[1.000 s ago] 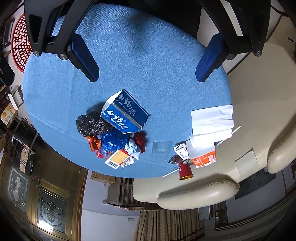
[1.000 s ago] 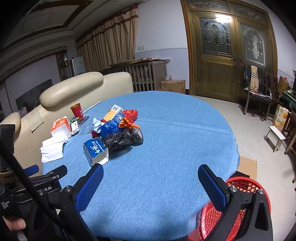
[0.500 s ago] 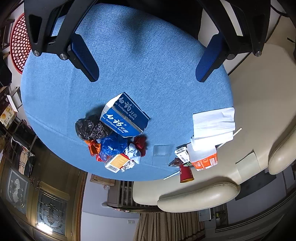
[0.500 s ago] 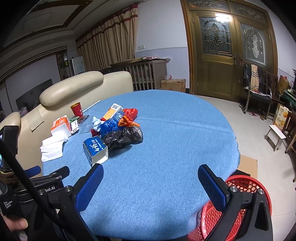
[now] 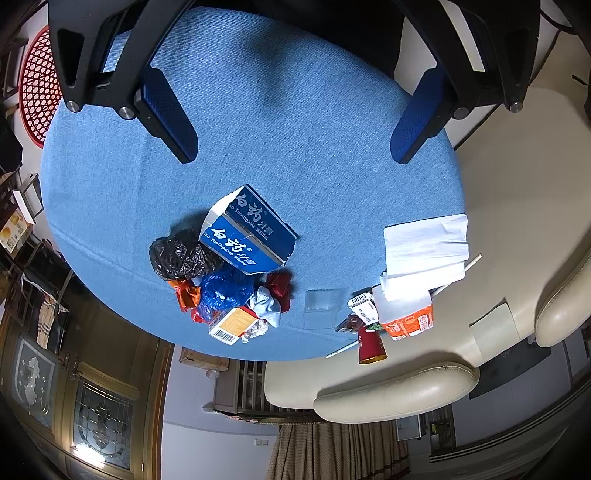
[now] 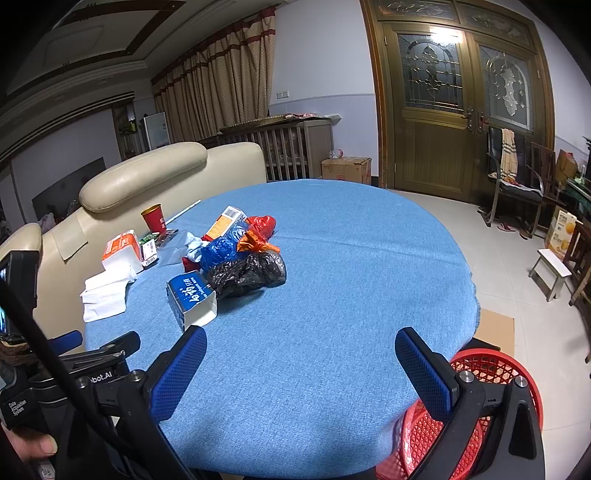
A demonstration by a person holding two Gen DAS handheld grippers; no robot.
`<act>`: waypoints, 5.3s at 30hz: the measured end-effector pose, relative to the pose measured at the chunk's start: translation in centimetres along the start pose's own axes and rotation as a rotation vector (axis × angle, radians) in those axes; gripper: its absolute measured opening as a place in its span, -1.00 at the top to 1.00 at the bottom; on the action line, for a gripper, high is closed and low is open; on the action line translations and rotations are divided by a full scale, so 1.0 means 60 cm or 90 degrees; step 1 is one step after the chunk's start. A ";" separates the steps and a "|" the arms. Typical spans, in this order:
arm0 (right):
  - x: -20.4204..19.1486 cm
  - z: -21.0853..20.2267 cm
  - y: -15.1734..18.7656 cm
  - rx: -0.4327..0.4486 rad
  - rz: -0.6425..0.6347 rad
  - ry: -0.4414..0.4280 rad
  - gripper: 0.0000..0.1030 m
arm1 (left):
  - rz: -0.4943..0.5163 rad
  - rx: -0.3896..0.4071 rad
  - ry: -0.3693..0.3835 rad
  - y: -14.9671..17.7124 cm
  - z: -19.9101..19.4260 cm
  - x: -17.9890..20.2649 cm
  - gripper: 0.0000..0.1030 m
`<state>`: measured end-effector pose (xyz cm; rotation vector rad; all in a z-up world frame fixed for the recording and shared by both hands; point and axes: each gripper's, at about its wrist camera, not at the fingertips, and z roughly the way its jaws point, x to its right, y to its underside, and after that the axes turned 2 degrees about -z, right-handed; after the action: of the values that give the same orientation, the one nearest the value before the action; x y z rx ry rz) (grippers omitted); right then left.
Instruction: Collect trash
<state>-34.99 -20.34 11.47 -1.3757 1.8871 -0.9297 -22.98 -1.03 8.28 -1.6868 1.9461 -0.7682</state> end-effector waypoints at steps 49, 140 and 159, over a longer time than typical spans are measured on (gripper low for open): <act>0.031 0.026 0.031 -0.041 0.017 0.022 -1.00 | 0.022 -0.061 -0.027 -0.029 0.160 0.062 -1.00; -0.118 0.424 -0.084 -0.303 0.105 -0.131 0.12 | -0.032 -0.085 0.028 -0.070 0.183 -0.066 -0.21; 0.035 0.127 -0.017 -0.154 0.087 -0.090 0.14 | 0.094 -0.022 0.133 -0.040 0.052 0.098 -0.21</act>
<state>-28.84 -23.93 7.86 -1.3889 2.0050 -0.5366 -20.05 -7.45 7.67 -1.5136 2.2088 -0.8889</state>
